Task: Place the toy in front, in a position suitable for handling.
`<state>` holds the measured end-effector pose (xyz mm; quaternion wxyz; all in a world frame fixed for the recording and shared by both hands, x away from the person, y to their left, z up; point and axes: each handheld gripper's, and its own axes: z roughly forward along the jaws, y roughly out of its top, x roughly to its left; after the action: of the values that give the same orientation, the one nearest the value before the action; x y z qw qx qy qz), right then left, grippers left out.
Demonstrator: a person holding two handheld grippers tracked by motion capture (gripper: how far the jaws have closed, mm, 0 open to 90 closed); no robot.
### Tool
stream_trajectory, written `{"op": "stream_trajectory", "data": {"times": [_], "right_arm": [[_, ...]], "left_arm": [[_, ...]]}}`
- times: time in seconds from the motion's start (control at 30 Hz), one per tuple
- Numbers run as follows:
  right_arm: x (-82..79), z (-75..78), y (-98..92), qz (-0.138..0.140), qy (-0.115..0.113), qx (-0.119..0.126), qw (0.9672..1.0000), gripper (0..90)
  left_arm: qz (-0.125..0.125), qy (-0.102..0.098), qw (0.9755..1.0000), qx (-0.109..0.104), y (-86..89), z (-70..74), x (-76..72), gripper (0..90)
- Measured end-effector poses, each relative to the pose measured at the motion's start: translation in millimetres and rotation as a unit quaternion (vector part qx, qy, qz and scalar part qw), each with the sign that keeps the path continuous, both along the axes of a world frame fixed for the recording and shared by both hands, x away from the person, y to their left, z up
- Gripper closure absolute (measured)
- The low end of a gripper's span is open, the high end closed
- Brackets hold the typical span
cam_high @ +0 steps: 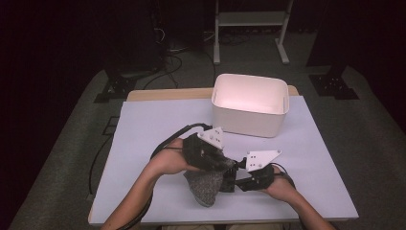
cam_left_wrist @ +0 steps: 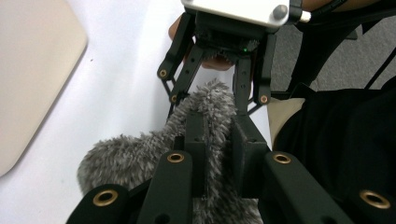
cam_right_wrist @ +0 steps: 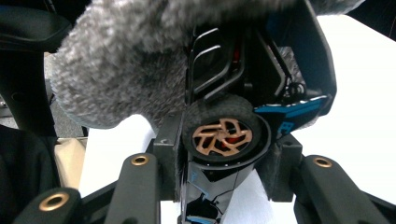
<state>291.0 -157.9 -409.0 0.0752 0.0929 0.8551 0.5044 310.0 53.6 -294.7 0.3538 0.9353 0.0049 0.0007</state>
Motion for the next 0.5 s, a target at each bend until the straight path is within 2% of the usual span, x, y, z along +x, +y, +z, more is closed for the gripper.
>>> {"op": "stream_trajectory", "data": {"times": [0.2,0.33,0.5], "right_arm": [[0.2,-0.6,-2.4,-0.002,0.002,0.001,1.0000,56.0],[0.2,-0.5,-2.0,-0.002,0.002,0.001,1.0000,56.0],[-0.2,-0.6,-2.0,-0.003,0.003,0.001,1.0000,56.0]], "left_arm": [[0.025,0.013,0.9996,-0.002,20.4,-8.7,2.8,78.7],[0.034,0.027,0.9990,-0.013,30.8,-18.9,4.7,78.7],[0.046,0.027,0.9986,-0.005,40.9,-24.4,7.2,78.7]]}}
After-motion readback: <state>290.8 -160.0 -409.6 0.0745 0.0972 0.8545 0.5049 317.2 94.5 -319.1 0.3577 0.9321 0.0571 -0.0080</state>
